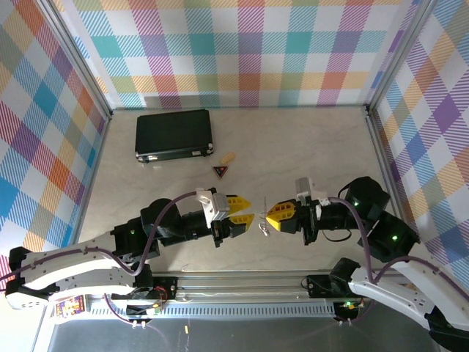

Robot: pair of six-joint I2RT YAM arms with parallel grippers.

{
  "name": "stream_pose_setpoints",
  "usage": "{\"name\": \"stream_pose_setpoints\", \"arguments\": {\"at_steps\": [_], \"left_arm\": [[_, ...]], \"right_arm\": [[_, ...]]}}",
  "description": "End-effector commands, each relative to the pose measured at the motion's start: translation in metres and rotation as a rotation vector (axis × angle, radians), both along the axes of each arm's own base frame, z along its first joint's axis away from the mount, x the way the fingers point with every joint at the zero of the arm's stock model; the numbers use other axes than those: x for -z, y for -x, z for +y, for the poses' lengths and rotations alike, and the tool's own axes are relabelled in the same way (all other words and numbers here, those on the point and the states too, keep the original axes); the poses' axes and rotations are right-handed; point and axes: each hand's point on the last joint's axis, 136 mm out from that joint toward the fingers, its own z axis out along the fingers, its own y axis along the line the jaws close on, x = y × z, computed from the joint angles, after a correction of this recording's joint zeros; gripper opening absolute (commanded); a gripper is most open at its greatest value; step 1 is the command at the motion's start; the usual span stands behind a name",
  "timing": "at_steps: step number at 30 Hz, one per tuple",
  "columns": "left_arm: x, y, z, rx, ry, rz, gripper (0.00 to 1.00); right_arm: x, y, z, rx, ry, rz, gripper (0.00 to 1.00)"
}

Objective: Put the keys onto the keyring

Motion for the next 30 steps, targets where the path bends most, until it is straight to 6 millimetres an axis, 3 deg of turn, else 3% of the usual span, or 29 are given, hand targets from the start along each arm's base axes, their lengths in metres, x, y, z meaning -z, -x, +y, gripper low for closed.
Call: {"name": "stream_pose_setpoints", "arguments": {"at_steps": [1, 10, 21, 30], "left_arm": [[0.019, -0.002, 0.012, -0.03, -0.158, 0.006, 0.31], [0.02, 0.014, 0.007, 0.067, -0.244, 0.03, 0.33], [0.02, 0.018, -0.007, 0.112, -0.237, 0.043, 0.34], [0.027, 0.02, -0.014, 0.138, -0.249, 0.06, 0.32]], "right_arm": [[0.025, 0.001, -0.004, -0.016, 0.169, -0.049, 0.0], [0.03, -0.01, -0.004, 0.025, 0.294, -0.08, 0.0], [0.045, 0.0, 0.004, -0.026, 0.376, -0.146, 0.0], [0.046, 0.002, 0.007, -0.027, 0.394, -0.185, 0.0]]}}
